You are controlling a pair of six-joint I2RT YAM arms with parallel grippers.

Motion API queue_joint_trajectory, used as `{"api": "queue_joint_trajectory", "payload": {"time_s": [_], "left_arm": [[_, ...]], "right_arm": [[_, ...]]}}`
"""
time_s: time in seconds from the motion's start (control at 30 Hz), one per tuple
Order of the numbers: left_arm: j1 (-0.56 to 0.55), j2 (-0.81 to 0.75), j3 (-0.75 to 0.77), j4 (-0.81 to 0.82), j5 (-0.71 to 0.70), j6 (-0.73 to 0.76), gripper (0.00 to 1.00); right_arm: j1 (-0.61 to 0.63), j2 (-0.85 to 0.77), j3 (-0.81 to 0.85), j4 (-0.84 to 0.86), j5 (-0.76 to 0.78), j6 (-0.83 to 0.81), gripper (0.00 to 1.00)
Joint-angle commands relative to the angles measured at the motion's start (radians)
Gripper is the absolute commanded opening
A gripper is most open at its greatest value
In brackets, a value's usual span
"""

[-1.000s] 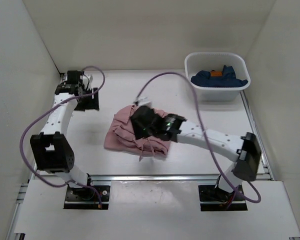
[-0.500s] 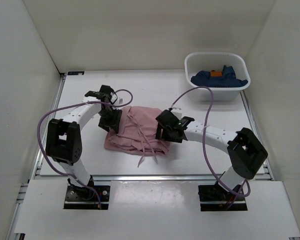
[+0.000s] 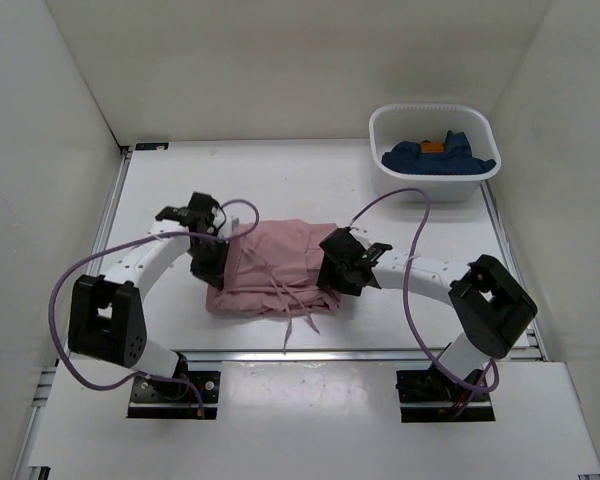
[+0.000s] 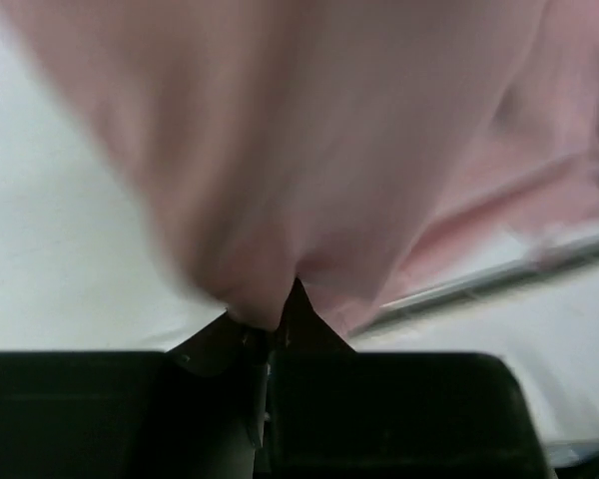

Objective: Fold and stack the trousers
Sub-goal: Fold the trousers

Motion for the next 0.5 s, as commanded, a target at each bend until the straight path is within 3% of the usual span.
{"api": "queue_joint_trajectory", "payload": {"time_s": [0.0, 0.13, 0.37, 0.4, 0.43, 0.47], "left_arm": [[0.005, 0.010, -0.220, 0.159, -0.171, 0.005, 0.14], [0.005, -0.001, -0.236, 0.238, -0.139, 0.005, 0.27], [0.005, -0.099, -0.211, 0.239, -0.162, 0.005, 0.44], [0.005, -0.130, -0.211, 0.239, -0.162, 0.005, 0.48], [0.005, -0.147, -0.211, 0.239, -0.177, 0.005, 0.61], [0.005, -0.162, -0.211, 0.239, -0.187, 0.005, 0.66]], "right_arm": [[-0.002, -0.019, -0.017, -0.039, 0.006, -0.039, 0.68], [-0.002, -0.060, 0.007, -0.077, 0.042, -0.105, 0.74], [-0.012, -0.174, 0.075, -0.169, 0.051, -0.214, 0.82], [-0.012, -0.188, 0.090, -0.181, 0.062, -0.214, 0.83], [-0.012, -0.217, 0.090, -0.195, 0.077, -0.214, 0.86], [-0.025, -0.231, 0.105, -0.224, 0.077, -0.226, 0.88]]}}
